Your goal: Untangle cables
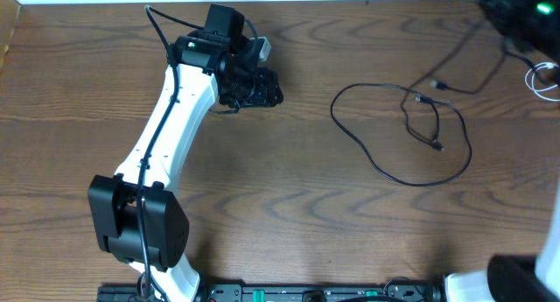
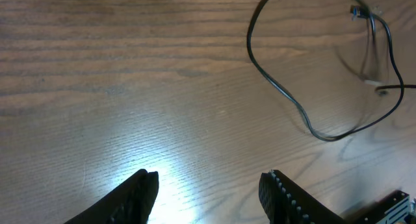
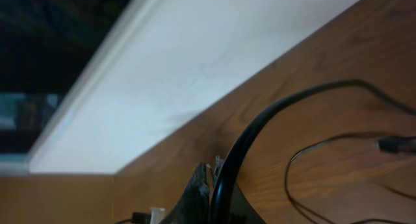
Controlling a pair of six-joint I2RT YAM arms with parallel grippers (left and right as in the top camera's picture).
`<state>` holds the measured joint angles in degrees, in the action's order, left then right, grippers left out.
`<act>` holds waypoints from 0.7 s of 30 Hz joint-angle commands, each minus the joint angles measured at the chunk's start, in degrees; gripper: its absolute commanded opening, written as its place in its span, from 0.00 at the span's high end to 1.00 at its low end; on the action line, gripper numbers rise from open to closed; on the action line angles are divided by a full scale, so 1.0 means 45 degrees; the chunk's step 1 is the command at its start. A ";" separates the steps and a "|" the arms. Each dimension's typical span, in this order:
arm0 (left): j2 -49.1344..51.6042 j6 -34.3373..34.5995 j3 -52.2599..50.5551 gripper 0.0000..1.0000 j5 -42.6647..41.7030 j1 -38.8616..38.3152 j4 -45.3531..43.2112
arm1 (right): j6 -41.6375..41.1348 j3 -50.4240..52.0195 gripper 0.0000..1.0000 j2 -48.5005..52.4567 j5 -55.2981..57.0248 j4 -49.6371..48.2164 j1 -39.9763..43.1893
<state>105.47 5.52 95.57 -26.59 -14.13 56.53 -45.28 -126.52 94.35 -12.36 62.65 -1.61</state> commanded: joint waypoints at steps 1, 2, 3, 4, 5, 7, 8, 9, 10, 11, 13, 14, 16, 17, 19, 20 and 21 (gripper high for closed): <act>-0.0151 -0.0219 -0.0024 0.44 0.0165 -0.0019 0.0005 | -0.0306 0.0063 0.99 0.0860 -0.0306 -0.0554 -0.0835; -0.0151 -0.0219 -0.0024 0.44 0.0165 -0.0019 0.0005 | -0.0311 0.0063 0.99 0.1112 -0.0690 -0.0923 -0.0981; -0.0151 -0.0219 -0.0024 0.44 0.0165 -0.0019 0.0010 | -0.0311 0.0058 0.99 0.1263 -0.1175 -0.1341 -0.1054; -0.0151 -0.0219 -0.0024 0.44 0.0165 -0.0019 0.0029 | -0.0316 0.0063 0.99 0.1355 -0.1705 -0.1831 -0.1073; -0.0151 -0.0219 -0.0024 0.44 0.0165 -0.0019 0.0049 | -0.0335 0.0063 0.99 0.1375 -0.2244 -0.2424 -0.1069; -0.0151 -0.0219 -0.0024 0.44 0.0165 -0.0019 0.0087 | -0.0573 0.0039 0.99 0.1273 -0.2482 -0.3322 -0.0971; -0.0151 -0.0219 -0.0024 0.44 0.0165 -0.0019 0.0097 | -0.0627 0.0039 0.99 0.1175 -0.2453 -0.3677 -0.0879; -0.0151 -0.0219 -0.0024 0.44 0.0165 -0.0019 0.0097 | -0.0622 0.0039 0.99 0.1039 -0.2395 -0.3954 -0.0758; -0.0151 -0.0219 -0.0024 0.44 0.0165 -0.0019 0.0097 | -0.0597 0.0039 0.99 0.0879 -0.2229 -0.4124 -0.0549; -0.0151 -0.0219 -0.0024 0.44 0.0165 -0.0019 0.0097 | -0.0593 0.0039 0.99 0.0724 -0.1987 -0.4153 -0.0335; -0.0151 -0.0219 -0.0024 0.44 0.0165 -0.0019 0.0102 | -0.0228 0.0039 0.99 0.0427 -0.1462 -0.3997 0.0204; -0.0151 -0.0223 -0.0024 0.44 0.0170 -0.0019 0.0126 | 0.0087 0.0039 0.99 0.0262 -0.1180 -0.3813 0.0597; -0.0151 -0.0223 -0.0024 0.44 0.0170 -0.0019 0.0155 | 0.0495 0.0039 0.99 0.0029 -0.0675 -0.3317 0.1355; -0.0146 -0.0223 -0.0024 0.44 0.0170 -0.0019 0.0180 | 0.0661 0.0039 0.99 -0.0073 -0.0432 -0.3031 0.1797; -0.0151 -0.0223 -0.0024 0.44 0.0170 -0.0019 0.0185 | 0.1073 0.0039 0.99 -0.0223 0.0000 -0.2331 0.2841; -0.0151 -0.0223 -0.0024 0.44 0.0170 -0.0019 0.0185 | 0.1224 0.0039 0.99 -0.0257 0.0180 -0.1996 0.3327; -0.0151 -0.0223 -0.0024 0.44 0.0170 -0.0019 0.0185 | 0.1321 0.0039 0.99 -0.0282 0.0340 -0.1647 0.3832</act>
<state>105.47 5.52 95.57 -26.59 -14.15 57.06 -43.07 -125.58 94.04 -15.38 53.08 10.63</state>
